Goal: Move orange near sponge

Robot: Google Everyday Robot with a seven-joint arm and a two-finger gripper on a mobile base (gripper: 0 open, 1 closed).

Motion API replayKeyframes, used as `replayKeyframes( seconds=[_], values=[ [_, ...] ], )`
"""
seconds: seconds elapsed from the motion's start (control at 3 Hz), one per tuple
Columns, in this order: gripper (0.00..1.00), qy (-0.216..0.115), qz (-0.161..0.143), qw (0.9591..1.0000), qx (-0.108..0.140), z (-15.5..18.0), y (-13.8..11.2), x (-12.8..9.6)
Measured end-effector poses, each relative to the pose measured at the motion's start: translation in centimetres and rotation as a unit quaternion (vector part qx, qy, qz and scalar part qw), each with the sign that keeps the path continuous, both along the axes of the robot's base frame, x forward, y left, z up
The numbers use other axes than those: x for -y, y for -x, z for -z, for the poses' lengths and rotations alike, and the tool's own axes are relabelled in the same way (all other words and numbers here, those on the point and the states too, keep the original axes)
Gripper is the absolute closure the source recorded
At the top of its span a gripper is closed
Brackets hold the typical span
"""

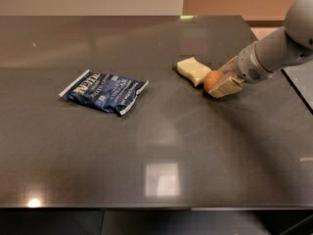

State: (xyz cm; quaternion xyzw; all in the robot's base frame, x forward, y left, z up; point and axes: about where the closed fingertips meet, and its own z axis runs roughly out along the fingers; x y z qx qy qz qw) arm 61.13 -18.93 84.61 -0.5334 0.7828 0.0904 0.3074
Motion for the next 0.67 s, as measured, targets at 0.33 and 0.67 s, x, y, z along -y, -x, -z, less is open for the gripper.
replayKeyframes(
  seconds=[0.33, 0.67],
  values=[
    [0.0, 0.0, -0.002, 1.0, -0.001, 0.1, -0.02, -0.2],
    [0.0, 0.0, -0.002, 1.0, -0.001, 0.11, -0.02, -0.2]
  ],
)
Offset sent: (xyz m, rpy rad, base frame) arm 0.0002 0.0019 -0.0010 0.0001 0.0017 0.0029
